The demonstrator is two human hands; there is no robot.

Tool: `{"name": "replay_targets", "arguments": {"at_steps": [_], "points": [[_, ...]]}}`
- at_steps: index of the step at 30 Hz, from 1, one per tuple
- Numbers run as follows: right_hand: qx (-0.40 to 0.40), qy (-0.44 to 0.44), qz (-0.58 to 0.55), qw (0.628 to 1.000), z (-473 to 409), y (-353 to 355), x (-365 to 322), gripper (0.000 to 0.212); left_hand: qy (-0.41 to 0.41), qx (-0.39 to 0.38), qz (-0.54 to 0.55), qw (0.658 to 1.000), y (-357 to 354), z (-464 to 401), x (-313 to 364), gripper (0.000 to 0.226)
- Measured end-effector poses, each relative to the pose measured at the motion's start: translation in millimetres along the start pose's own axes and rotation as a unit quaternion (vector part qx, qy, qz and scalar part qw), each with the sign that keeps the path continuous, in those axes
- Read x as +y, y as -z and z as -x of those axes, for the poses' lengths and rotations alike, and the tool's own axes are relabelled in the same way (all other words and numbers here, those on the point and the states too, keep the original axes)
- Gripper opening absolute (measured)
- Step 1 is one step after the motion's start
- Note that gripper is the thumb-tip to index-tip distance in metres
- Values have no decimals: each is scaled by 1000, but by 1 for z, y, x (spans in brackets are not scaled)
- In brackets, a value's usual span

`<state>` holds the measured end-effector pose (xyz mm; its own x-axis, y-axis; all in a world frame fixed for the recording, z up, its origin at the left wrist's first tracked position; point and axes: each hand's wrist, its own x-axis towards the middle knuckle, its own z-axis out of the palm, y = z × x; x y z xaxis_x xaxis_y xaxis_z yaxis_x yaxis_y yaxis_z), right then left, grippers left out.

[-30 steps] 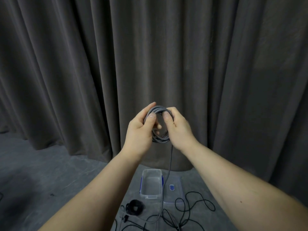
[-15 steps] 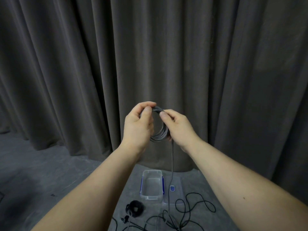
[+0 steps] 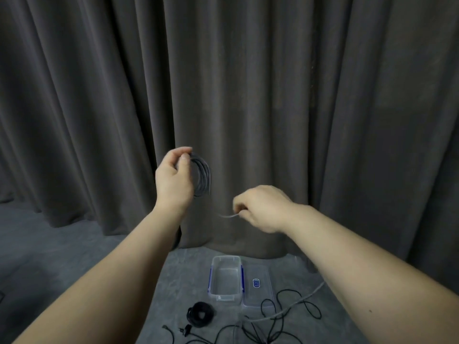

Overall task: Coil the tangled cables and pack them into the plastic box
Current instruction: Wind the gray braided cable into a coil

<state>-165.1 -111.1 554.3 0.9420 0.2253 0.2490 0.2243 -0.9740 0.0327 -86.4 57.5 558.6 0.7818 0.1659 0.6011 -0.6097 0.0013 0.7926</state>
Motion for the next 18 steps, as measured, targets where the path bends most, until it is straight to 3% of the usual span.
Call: {"name": "replay_targets", "arguments": {"at_steps": [2,4,8,11,13,16,18], "points": [[-21,69,-21,997,-1,25,-17,17,-2,-51,-11,999,1,2,-7,20],[-13,101,-116,988,-4,42,-23,14,11,-89,-14,996,2,6,-7,23],[92,109,-231,962,-10,44,-14,9,78,-148,85,982,0,17,1,24],[203,63,-304,929,-12,29,-9,9,101,-188,145,966,0,23,6,25],[248,0,-297,922,-12,21,-7,23,114,-205,173,957,-3,28,12,26],[259,-141,-211,932,-9,16,-6,51,113,-206,187,954,-9,32,17,28],[265,-171,-223,922,-9,13,-6,55,111,-198,185,956,-12,33,18,28]]}}
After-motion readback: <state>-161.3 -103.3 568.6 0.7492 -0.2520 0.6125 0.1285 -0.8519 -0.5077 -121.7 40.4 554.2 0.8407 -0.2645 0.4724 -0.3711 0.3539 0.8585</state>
